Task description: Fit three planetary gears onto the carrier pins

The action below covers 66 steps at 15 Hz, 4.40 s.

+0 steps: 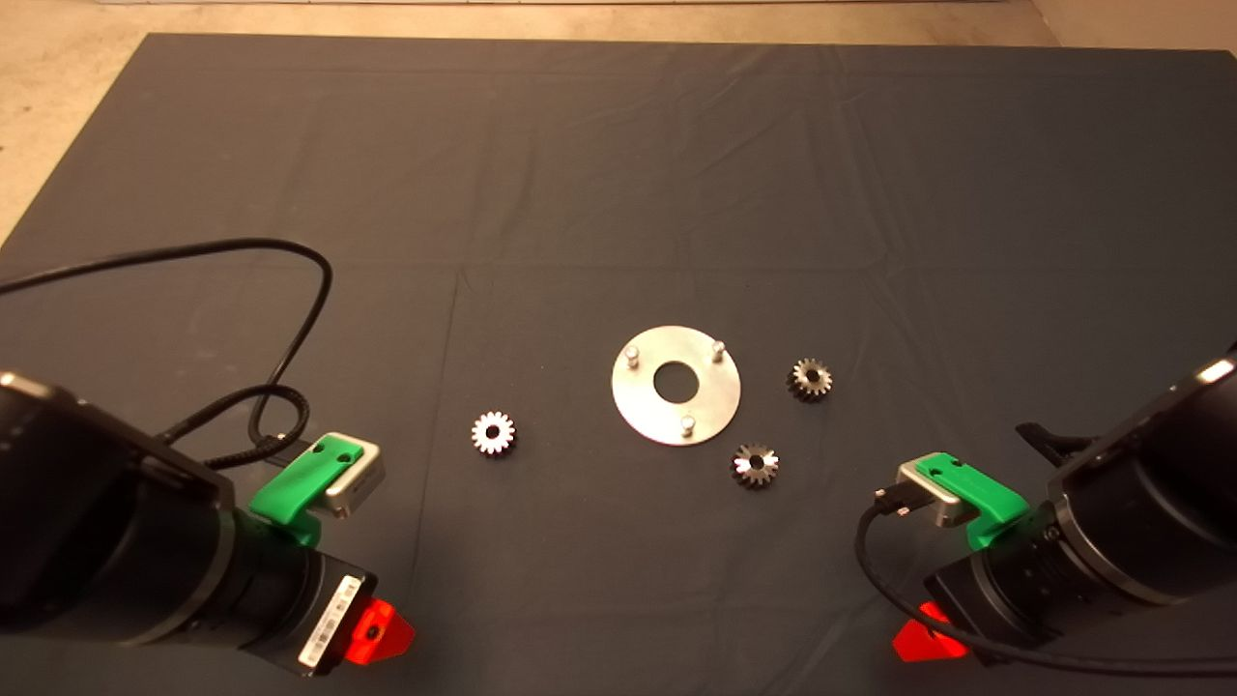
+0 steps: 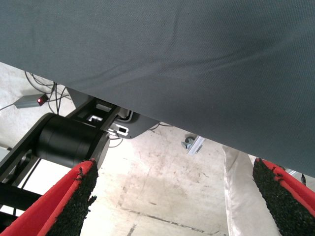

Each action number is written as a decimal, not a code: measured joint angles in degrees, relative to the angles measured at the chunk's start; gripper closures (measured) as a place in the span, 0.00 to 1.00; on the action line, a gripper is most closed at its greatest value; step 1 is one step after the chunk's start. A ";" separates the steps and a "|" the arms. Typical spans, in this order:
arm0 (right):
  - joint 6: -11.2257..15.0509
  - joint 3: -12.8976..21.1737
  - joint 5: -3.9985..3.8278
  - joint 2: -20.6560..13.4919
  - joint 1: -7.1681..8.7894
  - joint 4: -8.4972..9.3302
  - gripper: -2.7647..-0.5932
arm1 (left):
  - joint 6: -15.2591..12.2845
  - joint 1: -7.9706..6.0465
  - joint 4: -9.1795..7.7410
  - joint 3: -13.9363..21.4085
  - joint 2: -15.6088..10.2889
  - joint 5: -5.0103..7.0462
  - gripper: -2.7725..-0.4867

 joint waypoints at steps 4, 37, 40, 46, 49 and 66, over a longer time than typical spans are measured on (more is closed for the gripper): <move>-2.18 -0.50 0.02 0.07 0.11 -0.27 0.19 | -0.46 0.00 0.02 0.00 0.55 -0.02 0.01; -26.22 -23.50 0.00 15.92 -0.11 -11.33 0.19 | -1.21 0.00 0.02 0.00 2.78 -0.02 0.01; -27.70 -23.85 0.05 16.99 -0.41 -11.76 0.19 | -1.21 0.00 0.00 0.00 2.78 -0.01 0.01; -31.31 -24.17 0.09 17.38 -1.68 -12.29 0.19 | -1.21 0.00 0.00 0.00 2.78 -0.02 0.01; -32.75 -24.20 0.07 17.36 -2.63 -12.68 0.19 | -1.21 0.00 0.00 0.00 2.78 0.00 0.01; -40.22 -27.28 0.18 15.71 -4.50 -17.79 0.22 | -1.21 0.00 0.02 0.00 2.78 0.00 0.01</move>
